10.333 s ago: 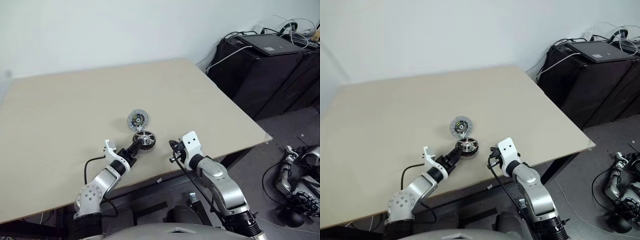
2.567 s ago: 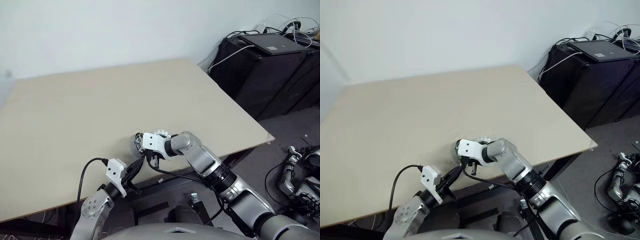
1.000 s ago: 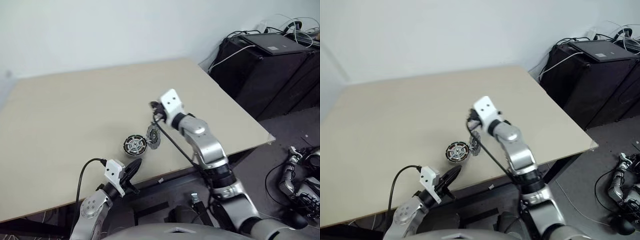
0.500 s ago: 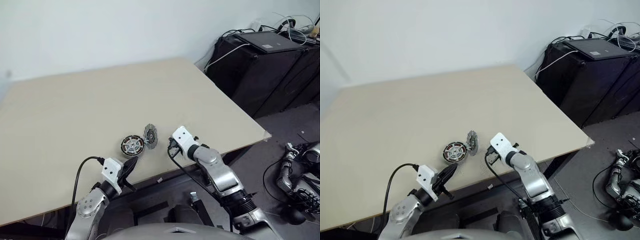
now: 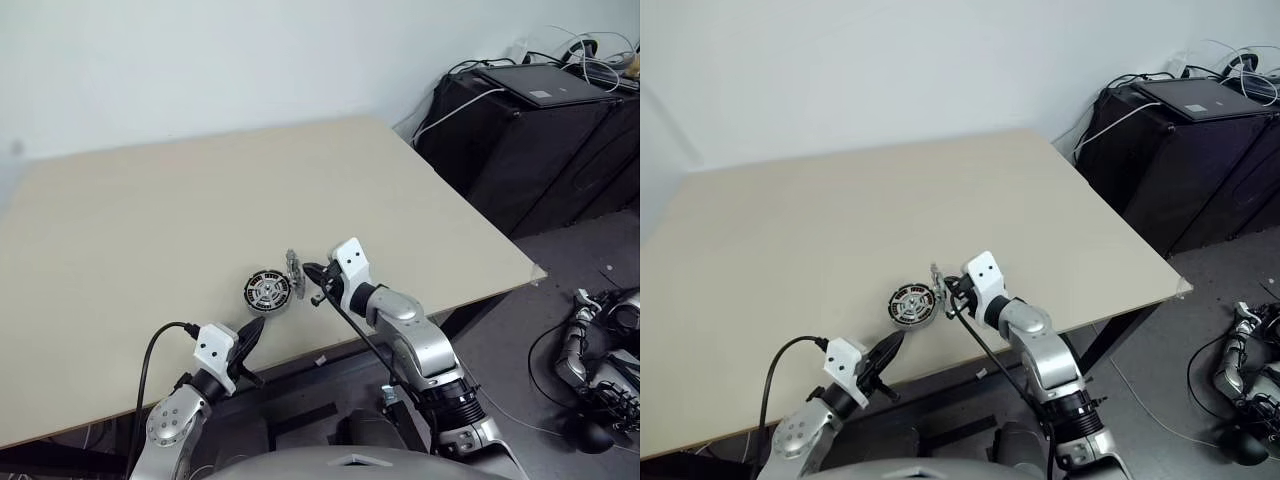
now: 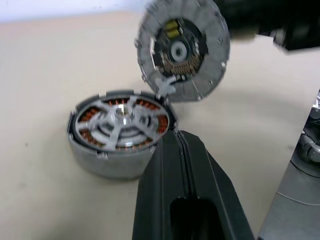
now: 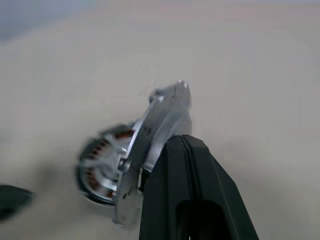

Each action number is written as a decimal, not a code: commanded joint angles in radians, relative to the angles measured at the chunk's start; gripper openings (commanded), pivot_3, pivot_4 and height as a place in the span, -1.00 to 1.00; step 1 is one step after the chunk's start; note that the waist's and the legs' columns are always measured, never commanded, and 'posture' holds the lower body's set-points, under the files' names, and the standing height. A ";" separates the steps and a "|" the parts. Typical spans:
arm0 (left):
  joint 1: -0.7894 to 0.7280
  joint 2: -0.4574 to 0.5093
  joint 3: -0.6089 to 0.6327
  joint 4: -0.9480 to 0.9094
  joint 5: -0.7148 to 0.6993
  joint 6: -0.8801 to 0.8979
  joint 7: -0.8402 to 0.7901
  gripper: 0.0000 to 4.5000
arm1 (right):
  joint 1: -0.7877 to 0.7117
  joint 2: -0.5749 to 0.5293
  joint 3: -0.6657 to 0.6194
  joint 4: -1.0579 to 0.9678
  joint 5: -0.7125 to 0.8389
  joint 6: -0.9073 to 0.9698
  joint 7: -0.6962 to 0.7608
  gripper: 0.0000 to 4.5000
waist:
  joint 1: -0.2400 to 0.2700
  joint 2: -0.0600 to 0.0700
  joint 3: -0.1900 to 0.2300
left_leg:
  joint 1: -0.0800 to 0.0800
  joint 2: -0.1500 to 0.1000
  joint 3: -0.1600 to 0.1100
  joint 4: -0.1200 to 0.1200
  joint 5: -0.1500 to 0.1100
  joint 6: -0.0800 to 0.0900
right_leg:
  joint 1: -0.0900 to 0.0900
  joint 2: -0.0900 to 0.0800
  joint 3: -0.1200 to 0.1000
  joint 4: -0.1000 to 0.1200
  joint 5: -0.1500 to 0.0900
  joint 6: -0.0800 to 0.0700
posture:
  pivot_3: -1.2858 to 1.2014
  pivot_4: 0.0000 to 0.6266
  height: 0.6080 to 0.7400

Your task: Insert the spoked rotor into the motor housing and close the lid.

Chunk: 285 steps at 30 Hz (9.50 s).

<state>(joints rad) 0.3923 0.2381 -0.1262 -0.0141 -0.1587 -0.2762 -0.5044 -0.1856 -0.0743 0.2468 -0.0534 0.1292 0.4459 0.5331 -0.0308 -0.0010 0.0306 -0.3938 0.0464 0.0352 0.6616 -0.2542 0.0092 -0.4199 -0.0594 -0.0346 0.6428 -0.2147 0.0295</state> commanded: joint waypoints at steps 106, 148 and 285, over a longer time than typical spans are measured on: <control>0.023 -0.022 -0.002 -0.025 -0.007 -0.030 0.033 -1.00 | -0.377 0.110 0.076 0.622 -0.129 -0.194 0.134 0.45 | -0.005 0.002 -0.005 | 0.000 0.000 0.001 0.000 0.000 0.000 | 0.004 0.000 0.000 0.001 0.000 0.000 | 0.03 -1.00 1.00; 0.033 -0.024 -0.009 -0.032 -0.006 -0.011 0.021 -1.00 | -0.353 0.110 0.121 0.589 -0.175 -0.138 0.146 0.45 | -0.006 0.002 -0.005 | 0.002 0.000 0.000 0.000 0.000 0.000 | 0.003 0.000 0.000 0.001 0.000 0.000 | 0.03 -1.00 1.00; -0.660 0.118 0.176 0.252 -0.299 1.083 -0.126 -1.00 | -0.107 0.228 -0.344 0.085 0.260 0.517 -0.138 0.99 | 0.012 -0.002 -0.003 | 0.009 -0.005 -0.007 -0.005 0.000 -0.001 | 0.009 -0.002 0.001 -0.002 -0.002 0.002 | 0.03 -1.00 1.00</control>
<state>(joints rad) -0.2590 0.3586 0.0697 0.2339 -0.4706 0.7996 -0.6226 -0.2666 0.0839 -0.0408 0.0211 0.3341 0.9450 0.4262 -0.0193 -0.0026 0.0274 -0.3853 0.0418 0.0285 0.6564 -0.2544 0.0084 -0.4107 -0.0614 -0.0332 0.6398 -0.2169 0.0318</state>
